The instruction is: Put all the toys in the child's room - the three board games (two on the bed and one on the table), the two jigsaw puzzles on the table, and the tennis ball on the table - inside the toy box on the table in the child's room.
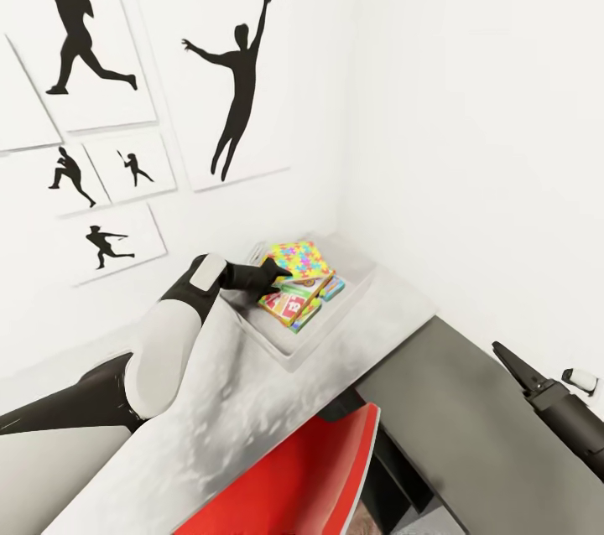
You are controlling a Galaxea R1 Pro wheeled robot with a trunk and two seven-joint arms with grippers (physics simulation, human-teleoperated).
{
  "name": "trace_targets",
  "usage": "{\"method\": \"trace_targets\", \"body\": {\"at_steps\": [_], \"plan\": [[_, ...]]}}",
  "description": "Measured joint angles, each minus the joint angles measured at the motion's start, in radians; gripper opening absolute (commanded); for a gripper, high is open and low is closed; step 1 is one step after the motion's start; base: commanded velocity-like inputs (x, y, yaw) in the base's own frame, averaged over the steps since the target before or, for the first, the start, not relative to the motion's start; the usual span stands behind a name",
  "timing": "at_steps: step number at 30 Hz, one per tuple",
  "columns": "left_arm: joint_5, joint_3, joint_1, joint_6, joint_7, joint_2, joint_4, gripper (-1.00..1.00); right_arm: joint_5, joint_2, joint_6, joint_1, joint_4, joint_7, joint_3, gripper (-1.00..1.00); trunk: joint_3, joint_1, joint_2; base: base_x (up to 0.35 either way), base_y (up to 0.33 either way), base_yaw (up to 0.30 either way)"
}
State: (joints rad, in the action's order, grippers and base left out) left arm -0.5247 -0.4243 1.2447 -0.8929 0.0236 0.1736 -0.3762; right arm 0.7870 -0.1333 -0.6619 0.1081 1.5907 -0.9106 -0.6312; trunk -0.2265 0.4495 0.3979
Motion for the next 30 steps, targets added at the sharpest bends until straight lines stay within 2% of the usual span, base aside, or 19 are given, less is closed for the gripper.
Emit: {"method": "trace_targets", "body": {"at_steps": [3,6,30], "plan": [[-0.014,0.001,0.0,-0.012,-0.047,0.0,0.0,-1.0,0.0,0.0,0.0,0.0,0.0,-0.001,0.0,1.0,-0.005,0.0,0.0,0.0,0.0,0.0],[-0.016,0.003,0.0,-0.019,-0.064,0.0,0.001,-1.0,0.001,0.0,-0.001,0.0,0.0,-0.001,0.0,1.0,-0.01,0.0,0.0,0.0,0.0,0.0],[-0.017,0.003,0.0,-0.017,-0.074,0.0,0.024,-1.0,0.005,0.0,-0.002,0.0,0.0,-0.004,0.0,1.0,-0.049,0.0,0.0,0.0,0.0,0.0]]}}
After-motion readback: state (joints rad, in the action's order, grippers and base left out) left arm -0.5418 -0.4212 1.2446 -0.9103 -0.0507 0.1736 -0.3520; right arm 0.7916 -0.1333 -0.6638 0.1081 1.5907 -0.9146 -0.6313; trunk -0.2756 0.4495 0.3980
